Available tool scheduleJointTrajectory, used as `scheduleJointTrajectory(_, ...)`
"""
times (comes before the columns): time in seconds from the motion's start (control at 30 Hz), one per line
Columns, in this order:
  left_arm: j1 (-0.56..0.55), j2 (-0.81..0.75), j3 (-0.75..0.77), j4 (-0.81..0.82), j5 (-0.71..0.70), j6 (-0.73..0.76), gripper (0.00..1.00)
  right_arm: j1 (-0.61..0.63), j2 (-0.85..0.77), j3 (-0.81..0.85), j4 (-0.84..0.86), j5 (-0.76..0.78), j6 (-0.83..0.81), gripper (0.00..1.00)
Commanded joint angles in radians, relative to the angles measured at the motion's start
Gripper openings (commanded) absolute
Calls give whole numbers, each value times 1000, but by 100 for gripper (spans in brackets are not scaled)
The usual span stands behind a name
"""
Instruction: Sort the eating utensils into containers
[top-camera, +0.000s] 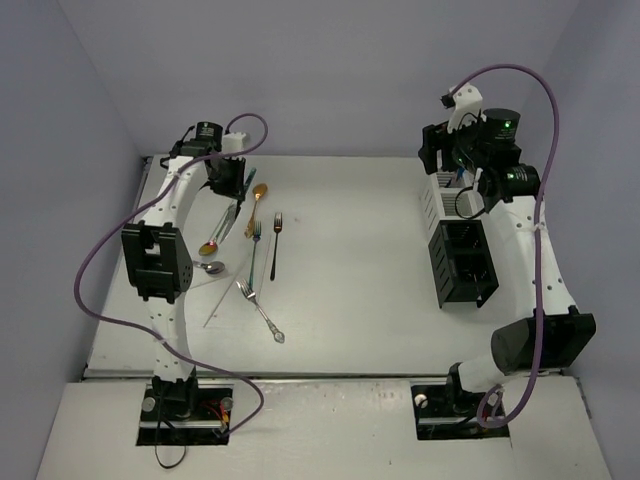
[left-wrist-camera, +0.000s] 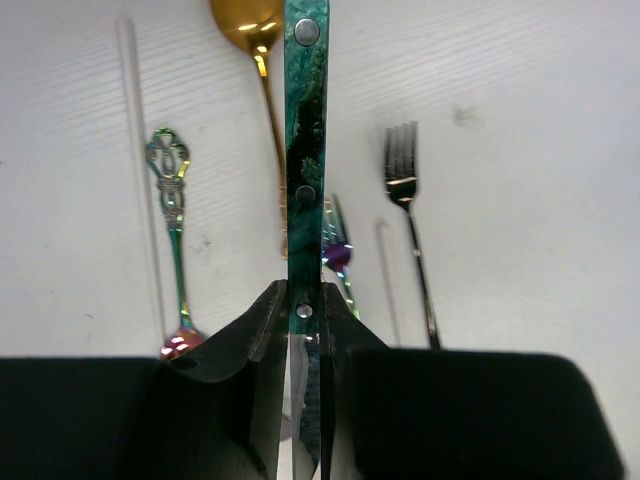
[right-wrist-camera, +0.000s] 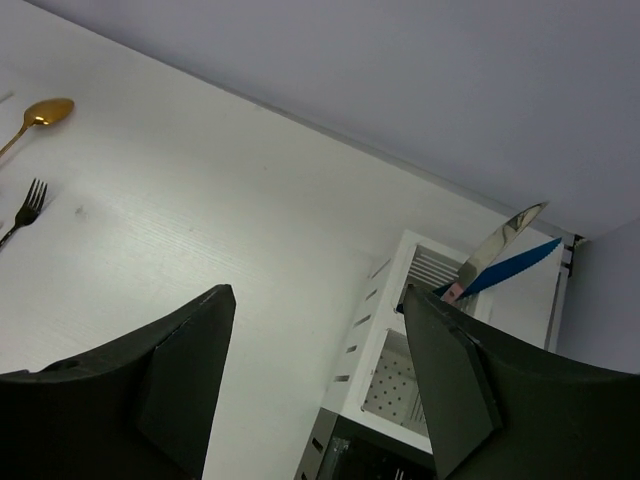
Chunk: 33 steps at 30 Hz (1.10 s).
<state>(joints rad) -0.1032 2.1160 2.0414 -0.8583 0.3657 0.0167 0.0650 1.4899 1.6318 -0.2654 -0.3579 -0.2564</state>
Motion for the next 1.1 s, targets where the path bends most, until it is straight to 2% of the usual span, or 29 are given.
scheduleJointTrajectory(0.0, 6, -114, -19, -5, 179, -106, 0, 59, -88, -29, 62, 24, -102, 69)
scheduleJointTrajectory(0.03, 7, -129, -28, -5, 212, -121, 0, 79, -94, -45, 66, 35, -137, 75)
scheduleJointTrajectory(0.1, 5, -160, -49, -5, 279, -133, 0, 133, -96, -77, 70, 78, -203, 96)
scheduleJointTrajectory(0.13, 5, -173, -69, -5, 310, -133, 0, 176, -96, -90, 72, 97, -231, 99)
scheduleJointTrajectory(0.27, 10, -231, -155, 27, 517, -154, 0, 316, -102, -143, 82, 158, -370, 100)
scheduleJointTrajectory(0.4, 11, -257, -281, 126, 760, -275, 0, 462, -96, -176, 86, 154, -494, 100)
scheduleJointTrajectory(0.43, 11, -258, -289, 131, 785, -291, 0, 463, -91, -182, 86, 164, -522, 100)
scheduleJointTrajectory(0.47, 10, -259, -299, 131, 798, -307, 0, 515, -88, -189, 87, 187, -560, 100)
scheduleJointTrajectory(0.6, 10, -263, -346, 136, 799, -348, 0, 664, -108, -242, 87, 236, -755, 96)
scheduleJointTrajectory(0.77, 3, -287, -403, 137, 763, -387, 0, 741, -127, -278, 84, 155, -929, 84)
scheduleJointTrajectory(0.9, -19, -327, -457, 127, 698, -402, 0, 783, -106, -268, 84, 74, -985, 80)
scheduleJointTrajectory(1.07, -70, -354, -456, 9, 565, -359, 0, 838, -73, -291, 84, 31, -1036, 74)
